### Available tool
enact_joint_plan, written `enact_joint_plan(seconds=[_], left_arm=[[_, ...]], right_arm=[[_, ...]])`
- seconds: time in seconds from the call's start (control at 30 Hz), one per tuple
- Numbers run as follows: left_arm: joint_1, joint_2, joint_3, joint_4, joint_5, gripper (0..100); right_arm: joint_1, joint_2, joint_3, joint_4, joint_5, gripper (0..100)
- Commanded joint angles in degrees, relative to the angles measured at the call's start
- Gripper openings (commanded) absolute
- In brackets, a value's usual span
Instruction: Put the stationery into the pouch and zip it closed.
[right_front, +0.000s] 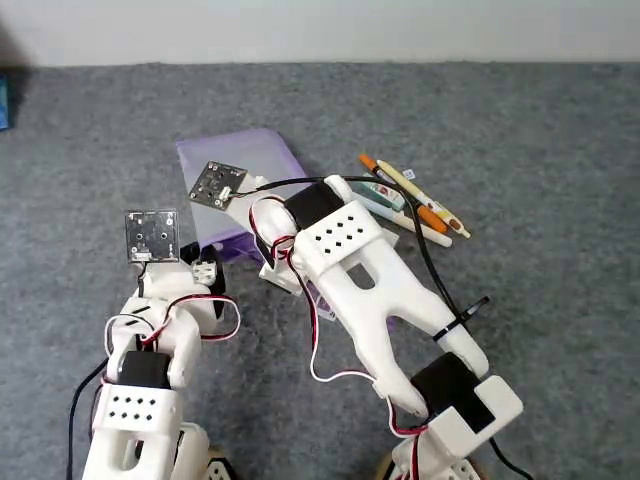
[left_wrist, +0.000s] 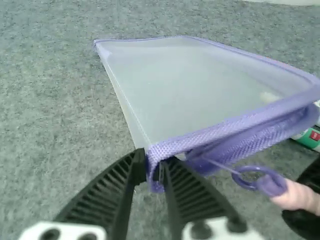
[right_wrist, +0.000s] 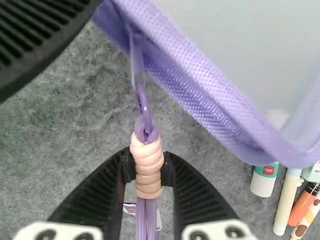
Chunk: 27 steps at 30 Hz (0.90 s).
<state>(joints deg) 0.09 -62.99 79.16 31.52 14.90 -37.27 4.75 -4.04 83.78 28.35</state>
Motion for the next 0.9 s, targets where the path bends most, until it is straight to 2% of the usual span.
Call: enact_joint_plan(seconds=[0.0, 0.2, 0.57, 0.7, 0.87], left_arm=[[-1.32, -0.35, -5.23, 3.25, 0.79, 1], [-1.58, 0.18, -19.12, 19.08, 0.09, 1], [-1.93, 0.18, -36.09, 43.69, -8.35, 1], [-2.02, 0.18, -40.13, 47.91, -8.97, 1], [-3.60, 0.18, -41.27, 49.23, -8.97, 1]], right_arm=[[0.31, -5.67, -3.16, 2.68, -0.35, 0.9], [2.95, -13.93, -3.43, 4.00, -0.35, 0.9], [3.47, -24.13, -3.43, 9.10, -0.26, 0.9], [5.41, -26.95, -3.43, 10.15, -0.18, 0.9], [8.92, -29.85, -3.43, 10.24, 0.09, 0.9]])
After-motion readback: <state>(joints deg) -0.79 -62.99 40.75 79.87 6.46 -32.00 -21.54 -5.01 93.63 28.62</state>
